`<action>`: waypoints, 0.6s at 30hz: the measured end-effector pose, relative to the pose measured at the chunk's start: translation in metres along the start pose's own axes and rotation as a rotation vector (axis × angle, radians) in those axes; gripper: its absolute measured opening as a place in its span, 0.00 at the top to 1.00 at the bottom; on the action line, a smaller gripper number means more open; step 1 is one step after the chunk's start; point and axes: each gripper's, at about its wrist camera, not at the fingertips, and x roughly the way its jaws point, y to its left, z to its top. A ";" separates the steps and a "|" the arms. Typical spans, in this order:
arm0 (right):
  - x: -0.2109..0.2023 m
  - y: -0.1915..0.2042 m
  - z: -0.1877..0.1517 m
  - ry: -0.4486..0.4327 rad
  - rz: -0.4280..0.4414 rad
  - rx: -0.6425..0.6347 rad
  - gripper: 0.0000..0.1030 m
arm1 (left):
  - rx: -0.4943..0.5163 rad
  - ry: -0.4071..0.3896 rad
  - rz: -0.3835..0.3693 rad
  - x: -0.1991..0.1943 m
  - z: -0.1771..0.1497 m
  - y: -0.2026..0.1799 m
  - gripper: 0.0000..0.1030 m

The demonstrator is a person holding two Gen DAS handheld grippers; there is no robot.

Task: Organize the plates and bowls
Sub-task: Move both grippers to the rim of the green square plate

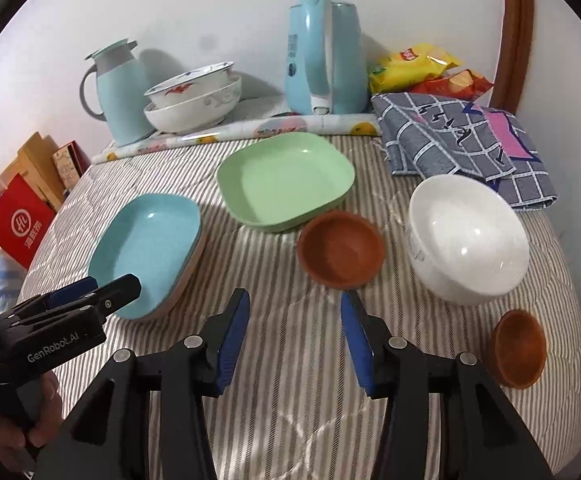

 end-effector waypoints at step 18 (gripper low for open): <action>0.021 -0.034 0.055 -0.020 -0.039 0.056 0.46 | 0.052 -0.058 -0.029 0.018 0.067 -0.032 0.32</action>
